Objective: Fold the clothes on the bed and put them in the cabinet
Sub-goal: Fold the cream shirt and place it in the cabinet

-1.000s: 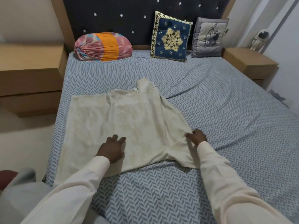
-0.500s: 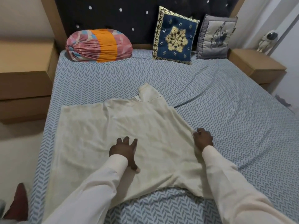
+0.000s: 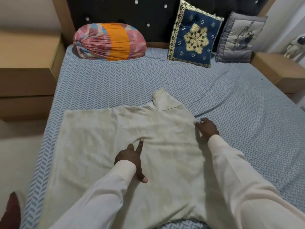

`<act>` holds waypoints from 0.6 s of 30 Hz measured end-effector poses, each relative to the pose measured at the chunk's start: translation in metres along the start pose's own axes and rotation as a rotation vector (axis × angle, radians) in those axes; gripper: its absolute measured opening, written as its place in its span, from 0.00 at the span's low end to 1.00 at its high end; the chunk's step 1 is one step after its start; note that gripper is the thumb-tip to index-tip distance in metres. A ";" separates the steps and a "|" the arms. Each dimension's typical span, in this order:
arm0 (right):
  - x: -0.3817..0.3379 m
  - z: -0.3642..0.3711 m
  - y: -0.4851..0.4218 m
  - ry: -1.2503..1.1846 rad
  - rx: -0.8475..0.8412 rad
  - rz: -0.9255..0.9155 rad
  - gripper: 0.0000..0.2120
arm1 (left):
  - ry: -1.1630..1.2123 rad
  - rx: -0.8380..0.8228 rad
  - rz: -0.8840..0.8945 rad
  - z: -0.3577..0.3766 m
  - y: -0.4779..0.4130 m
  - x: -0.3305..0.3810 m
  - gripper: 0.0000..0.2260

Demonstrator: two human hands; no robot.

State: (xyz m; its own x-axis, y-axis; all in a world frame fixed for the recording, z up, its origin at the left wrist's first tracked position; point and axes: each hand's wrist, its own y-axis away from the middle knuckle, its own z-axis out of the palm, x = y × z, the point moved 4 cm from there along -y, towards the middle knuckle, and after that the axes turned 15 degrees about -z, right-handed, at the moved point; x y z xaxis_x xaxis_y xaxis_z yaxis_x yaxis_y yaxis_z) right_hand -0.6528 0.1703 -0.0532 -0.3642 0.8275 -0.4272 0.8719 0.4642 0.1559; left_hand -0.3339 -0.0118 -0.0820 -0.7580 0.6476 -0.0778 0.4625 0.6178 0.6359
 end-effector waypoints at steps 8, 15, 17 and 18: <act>-0.041 -0.003 -0.003 0.185 0.586 0.156 0.16 | -0.024 -0.117 -0.031 -0.004 -0.003 0.004 0.73; -0.187 0.087 -0.022 0.120 -0.163 -0.654 0.26 | 0.341 -0.150 0.241 -0.055 -0.018 -0.045 0.32; -0.208 0.102 -0.033 0.307 -0.239 -0.595 0.26 | 0.411 0.248 0.145 -0.083 -0.045 -0.091 0.16; -0.212 0.104 -0.039 0.355 -0.250 -0.571 0.23 | 0.434 0.423 0.074 -0.094 -0.058 -0.115 0.17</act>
State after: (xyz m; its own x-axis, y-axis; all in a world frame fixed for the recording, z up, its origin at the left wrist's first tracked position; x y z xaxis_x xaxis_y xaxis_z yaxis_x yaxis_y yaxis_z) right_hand -0.5753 -0.0558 -0.0609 -0.8629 0.4666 -0.1939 0.4276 0.8788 0.2120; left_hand -0.3169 -0.1639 -0.0379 -0.7941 0.5095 0.3314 0.5960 0.7596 0.2602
